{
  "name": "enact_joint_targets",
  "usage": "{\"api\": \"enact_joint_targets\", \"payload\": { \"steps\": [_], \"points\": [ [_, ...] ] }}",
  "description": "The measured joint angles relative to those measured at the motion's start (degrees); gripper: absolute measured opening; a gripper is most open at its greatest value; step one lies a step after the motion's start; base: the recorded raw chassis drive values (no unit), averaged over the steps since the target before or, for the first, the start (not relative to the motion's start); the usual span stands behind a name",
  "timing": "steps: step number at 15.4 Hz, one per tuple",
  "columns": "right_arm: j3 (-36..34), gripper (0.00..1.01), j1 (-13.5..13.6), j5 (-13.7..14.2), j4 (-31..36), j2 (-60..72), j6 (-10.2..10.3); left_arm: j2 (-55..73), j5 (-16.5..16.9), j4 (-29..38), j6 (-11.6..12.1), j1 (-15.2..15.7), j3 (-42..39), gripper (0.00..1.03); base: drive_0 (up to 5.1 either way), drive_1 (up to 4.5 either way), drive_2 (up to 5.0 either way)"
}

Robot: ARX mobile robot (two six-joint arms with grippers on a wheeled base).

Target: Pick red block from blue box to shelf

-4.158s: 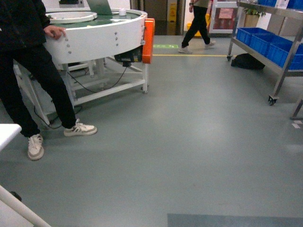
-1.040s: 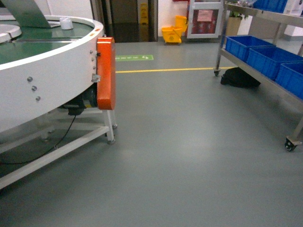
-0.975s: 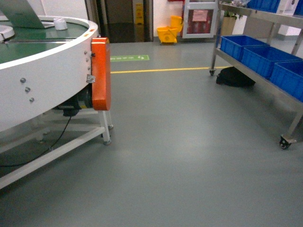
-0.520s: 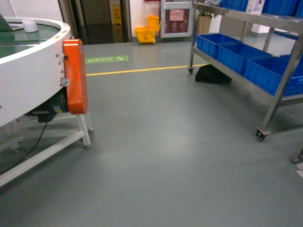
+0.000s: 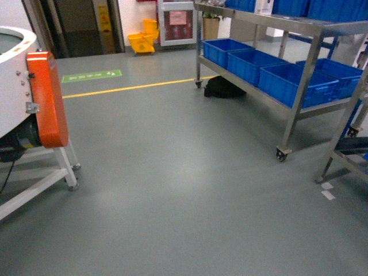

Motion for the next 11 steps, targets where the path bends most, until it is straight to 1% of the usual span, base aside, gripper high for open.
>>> {"api": "enact_joint_targets", "payload": {
  "steps": [11],
  "points": [
    [0.0, 0.28, 0.0, 0.0, 0.0, 0.0, 0.0, 0.0, 0.0, 0.0, 0.0, 0.0, 0.0, 0.98, -1.5, -1.51, -1.5]
  ]
}}
